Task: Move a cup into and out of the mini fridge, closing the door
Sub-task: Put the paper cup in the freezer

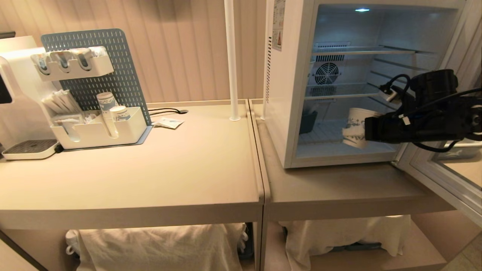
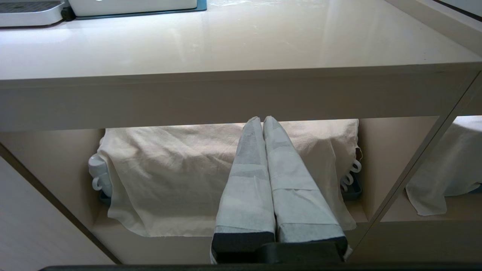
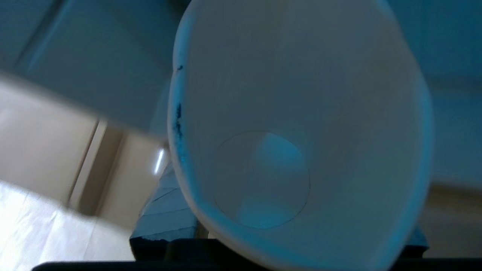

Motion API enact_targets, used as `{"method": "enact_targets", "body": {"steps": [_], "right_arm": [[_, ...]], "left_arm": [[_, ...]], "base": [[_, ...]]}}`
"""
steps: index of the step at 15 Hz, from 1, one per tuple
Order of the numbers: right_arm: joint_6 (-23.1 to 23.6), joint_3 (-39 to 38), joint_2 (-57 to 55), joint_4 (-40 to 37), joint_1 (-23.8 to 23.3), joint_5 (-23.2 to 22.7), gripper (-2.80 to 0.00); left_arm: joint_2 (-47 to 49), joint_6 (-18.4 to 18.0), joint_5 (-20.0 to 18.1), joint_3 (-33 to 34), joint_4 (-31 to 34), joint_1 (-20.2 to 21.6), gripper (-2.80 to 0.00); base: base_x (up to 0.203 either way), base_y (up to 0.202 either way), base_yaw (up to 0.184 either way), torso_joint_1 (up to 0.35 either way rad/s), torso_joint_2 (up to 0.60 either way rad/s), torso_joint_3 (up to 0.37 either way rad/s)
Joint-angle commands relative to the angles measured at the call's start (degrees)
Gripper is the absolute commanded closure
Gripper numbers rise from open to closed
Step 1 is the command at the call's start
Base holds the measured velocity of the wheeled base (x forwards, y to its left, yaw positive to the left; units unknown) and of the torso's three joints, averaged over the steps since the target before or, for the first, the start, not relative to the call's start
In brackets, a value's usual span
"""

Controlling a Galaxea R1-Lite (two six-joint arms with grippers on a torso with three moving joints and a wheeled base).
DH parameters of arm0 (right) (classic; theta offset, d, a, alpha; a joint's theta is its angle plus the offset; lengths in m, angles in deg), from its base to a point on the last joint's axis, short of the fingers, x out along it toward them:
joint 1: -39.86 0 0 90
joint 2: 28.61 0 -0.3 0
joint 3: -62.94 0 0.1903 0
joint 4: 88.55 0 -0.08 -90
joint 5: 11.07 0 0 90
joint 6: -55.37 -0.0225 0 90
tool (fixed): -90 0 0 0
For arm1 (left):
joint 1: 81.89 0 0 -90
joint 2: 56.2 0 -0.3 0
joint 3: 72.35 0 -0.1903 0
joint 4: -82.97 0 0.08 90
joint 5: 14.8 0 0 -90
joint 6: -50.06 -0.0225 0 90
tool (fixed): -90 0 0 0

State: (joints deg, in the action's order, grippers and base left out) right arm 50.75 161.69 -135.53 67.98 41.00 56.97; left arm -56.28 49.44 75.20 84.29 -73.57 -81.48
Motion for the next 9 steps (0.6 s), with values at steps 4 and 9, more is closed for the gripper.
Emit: {"method": "enact_targets", "body": {"steps": [4,9], "right_arm": [[6.02,1.51,-9.55,14.04,-0.02,0.33,0.0],[7.98,2.31,-12.18,18.65,0.36,0.33,0.0]], "left_arm": [[-0.01,0.01,0.0,0.0,-0.01,0.02,0.0],[-0.01,0.01,0.0,0.0,-0.01,0.02,0.0]], "base": [[0.0,0.0,0.0,0.0,0.0,0.0],[0.0,0.0,0.0,0.0,0.0,0.0]]}}
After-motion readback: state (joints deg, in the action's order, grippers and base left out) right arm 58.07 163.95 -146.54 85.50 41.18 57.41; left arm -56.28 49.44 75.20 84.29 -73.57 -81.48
